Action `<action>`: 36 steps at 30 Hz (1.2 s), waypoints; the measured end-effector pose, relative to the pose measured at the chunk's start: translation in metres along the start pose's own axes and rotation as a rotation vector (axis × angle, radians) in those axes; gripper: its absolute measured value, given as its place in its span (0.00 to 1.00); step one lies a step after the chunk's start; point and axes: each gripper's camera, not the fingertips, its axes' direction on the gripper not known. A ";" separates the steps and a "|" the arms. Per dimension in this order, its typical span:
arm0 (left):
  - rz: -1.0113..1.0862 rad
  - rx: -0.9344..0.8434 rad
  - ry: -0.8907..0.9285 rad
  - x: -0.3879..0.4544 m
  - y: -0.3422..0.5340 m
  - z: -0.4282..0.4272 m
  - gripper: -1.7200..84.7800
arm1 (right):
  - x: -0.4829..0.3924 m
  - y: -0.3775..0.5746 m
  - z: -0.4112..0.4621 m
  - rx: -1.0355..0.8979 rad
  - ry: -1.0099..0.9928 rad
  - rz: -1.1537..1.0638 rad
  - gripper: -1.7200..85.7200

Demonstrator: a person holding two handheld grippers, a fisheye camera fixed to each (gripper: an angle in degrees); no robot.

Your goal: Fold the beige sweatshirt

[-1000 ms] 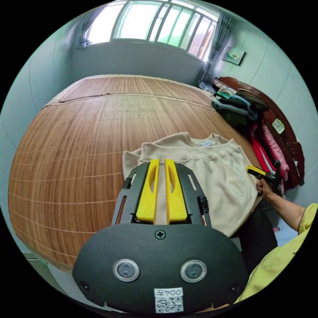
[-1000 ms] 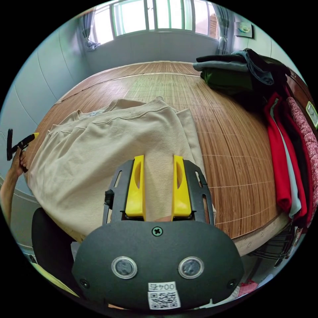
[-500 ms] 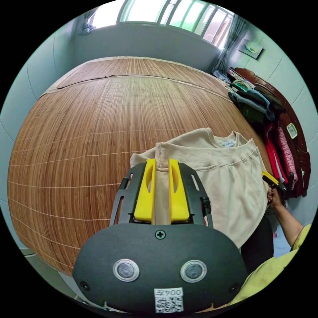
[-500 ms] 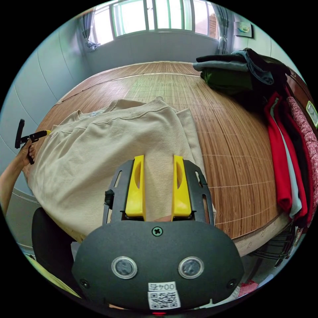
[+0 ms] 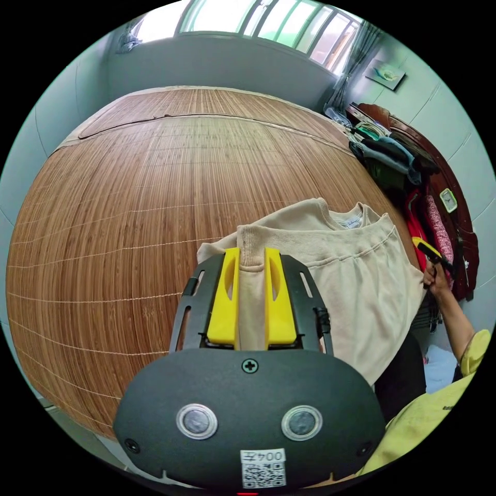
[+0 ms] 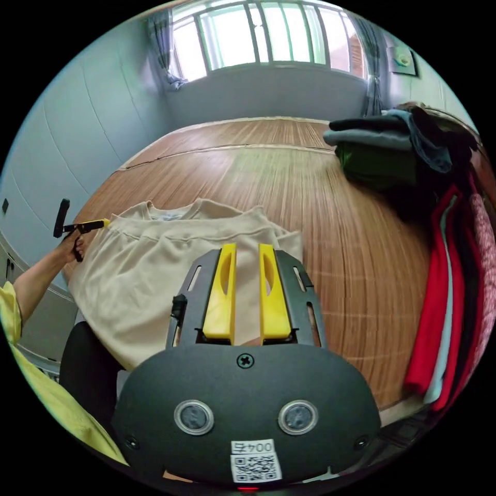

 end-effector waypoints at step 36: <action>-0.011 -0.013 0.081 -0.004 -0.036 0.012 0.12 | 0.166 -0.135 0.101 -0.263 -0.414 0.213 0.13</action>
